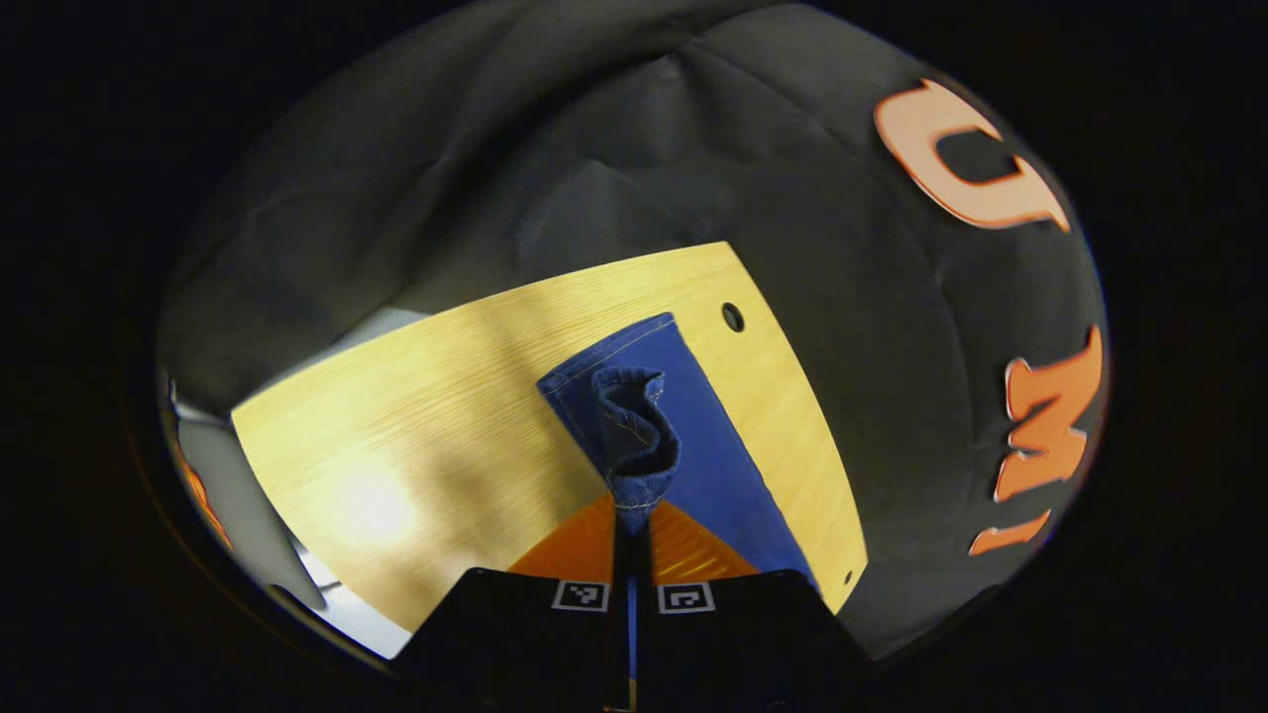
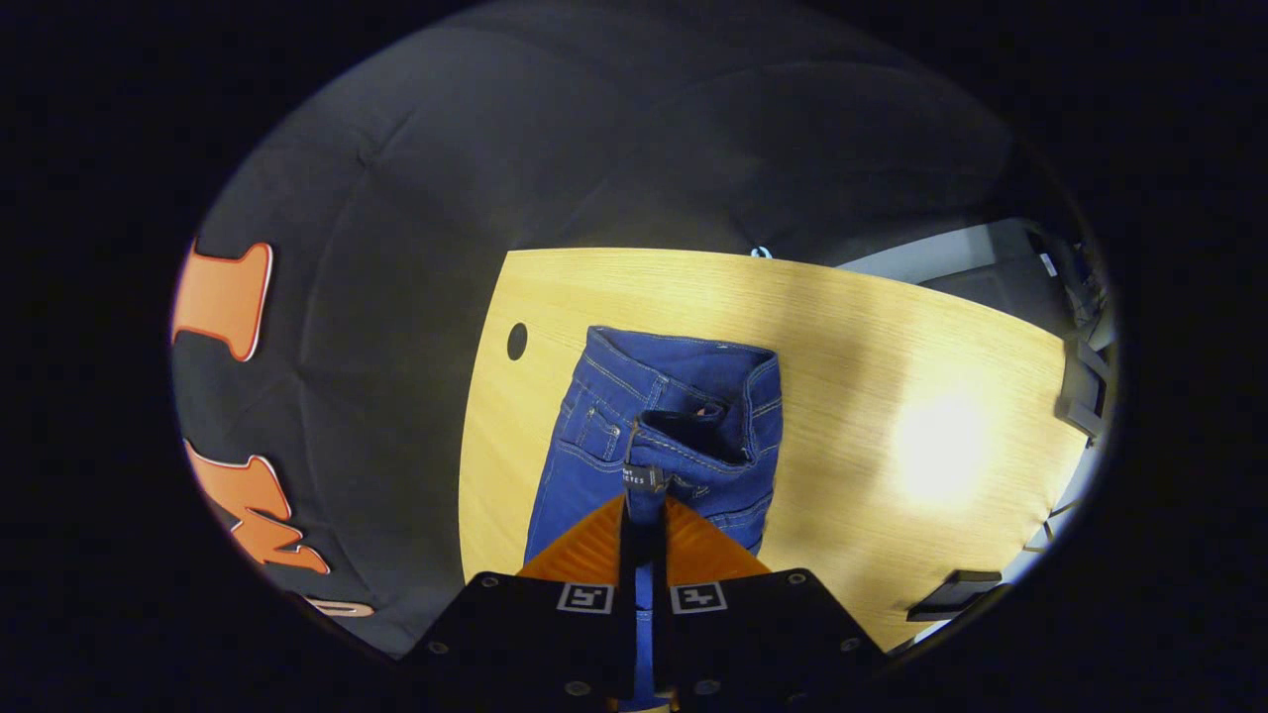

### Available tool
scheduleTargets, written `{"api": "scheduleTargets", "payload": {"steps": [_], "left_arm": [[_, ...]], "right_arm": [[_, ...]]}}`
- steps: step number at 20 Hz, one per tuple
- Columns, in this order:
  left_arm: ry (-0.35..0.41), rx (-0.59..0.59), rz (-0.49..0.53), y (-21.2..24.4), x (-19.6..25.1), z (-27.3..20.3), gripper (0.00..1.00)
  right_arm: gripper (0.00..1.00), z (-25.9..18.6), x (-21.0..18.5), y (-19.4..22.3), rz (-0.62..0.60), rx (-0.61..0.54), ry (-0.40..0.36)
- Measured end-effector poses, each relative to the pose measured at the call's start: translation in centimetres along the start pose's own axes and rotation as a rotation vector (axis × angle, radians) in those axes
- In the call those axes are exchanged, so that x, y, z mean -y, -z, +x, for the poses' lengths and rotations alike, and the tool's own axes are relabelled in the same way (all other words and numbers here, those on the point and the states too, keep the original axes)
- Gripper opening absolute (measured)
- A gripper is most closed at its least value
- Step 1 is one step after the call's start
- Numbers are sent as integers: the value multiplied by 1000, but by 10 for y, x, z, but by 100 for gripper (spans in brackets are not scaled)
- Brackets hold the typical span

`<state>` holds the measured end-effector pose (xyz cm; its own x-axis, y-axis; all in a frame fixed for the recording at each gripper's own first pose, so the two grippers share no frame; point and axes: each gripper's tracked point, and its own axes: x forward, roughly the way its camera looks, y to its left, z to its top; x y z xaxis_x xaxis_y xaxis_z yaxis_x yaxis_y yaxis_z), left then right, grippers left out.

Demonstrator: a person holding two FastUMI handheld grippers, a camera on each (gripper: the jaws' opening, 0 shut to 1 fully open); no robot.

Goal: Grasp the waist and the cuffs of the jeans and fold them to make the two legs overlap; first hold the waist and fold one-third of the jeans toward the cuffs, then hold the cuffs and fold the remaining one-third in the same direction to finish folding.

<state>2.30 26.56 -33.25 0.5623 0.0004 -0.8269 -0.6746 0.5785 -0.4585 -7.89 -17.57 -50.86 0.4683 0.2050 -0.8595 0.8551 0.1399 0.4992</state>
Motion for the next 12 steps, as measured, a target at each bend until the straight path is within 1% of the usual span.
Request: {"api": "scheduleTargets", "payload": {"steps": [2, 3, 4, 6, 8, 10, 11, 12], "left_arm": [[-28, -6, -54, -6, 0, 1, 4], [-31, -12, -58, -9, 3, 2, 4], [-36, -12, -65, -12, 6, 4, 4], [-26, -12, -100, -19, 21, 6, 4], [-16, -32, -162, -26, 39, 10, 3], [-5, -53, -254, -38, 59, 20, 3], [-18, -61, -295, -44, 60, 25, 3], [-56, -52, -347, -51, 52, 31, 3]], "right_arm": [[7, 2, -2, -5, 26, -3, 2], [7, 2, -4, -9, 28, 12, 7], [7, 3, -3, -10, 11, 3, 14], [7, 5, -11, -14, 37, 7, 9], [7, 8, -22, -21, 76, 6, -2], [7, 13, -37, -32, 104, 11, -14], [7, 16, -50, -38, 118, 13, -29], [7, 21, -57, -45, 127, 12, -18]]}}
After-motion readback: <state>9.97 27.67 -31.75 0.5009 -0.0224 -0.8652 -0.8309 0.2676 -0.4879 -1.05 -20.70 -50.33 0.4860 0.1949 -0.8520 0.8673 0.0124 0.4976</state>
